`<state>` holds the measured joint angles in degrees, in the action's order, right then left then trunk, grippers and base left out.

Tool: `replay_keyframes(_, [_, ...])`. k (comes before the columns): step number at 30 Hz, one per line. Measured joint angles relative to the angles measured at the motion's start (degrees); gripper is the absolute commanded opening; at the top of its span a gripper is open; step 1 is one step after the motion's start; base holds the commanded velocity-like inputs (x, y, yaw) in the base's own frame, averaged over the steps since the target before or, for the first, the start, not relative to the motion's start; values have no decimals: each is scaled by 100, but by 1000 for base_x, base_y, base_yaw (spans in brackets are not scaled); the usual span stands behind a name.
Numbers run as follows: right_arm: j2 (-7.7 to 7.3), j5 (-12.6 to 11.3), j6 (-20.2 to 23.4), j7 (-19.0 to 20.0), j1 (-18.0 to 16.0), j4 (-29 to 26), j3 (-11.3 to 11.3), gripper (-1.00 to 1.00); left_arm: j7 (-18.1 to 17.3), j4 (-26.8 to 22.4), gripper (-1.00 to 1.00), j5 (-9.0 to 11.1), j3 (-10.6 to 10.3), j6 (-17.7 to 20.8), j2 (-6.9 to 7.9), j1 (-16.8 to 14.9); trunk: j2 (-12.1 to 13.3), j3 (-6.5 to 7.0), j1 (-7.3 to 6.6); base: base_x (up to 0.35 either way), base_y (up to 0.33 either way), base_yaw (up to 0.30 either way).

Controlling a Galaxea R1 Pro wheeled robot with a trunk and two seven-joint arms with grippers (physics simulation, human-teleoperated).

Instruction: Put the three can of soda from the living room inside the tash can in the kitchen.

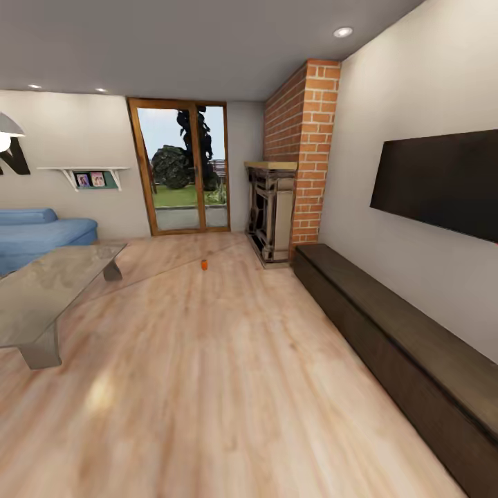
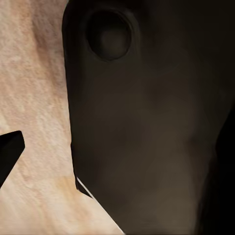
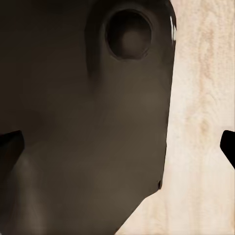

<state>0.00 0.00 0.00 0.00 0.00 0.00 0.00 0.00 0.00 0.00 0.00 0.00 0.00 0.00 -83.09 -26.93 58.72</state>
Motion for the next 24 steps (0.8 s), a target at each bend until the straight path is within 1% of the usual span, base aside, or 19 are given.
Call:
replay_keyframes(2, [26,33,-18,-13,-10,-33,33,100,-17,-17,100,-9,-20,-32,-25,-6,1,0,0,0,0,0])
replay_keyframes(4, [26,43,-20,-13,-10,-94,36,100,-18,-17,100,-7,-19,-44,-26,-7,1,0,0,0,0,0])
replay_keyframes(24, [26,43,-20,-13,-10,-95,36,100,-18,-17,100,-7,-19,-44,-26,-7,1,0,0,0,0,0])
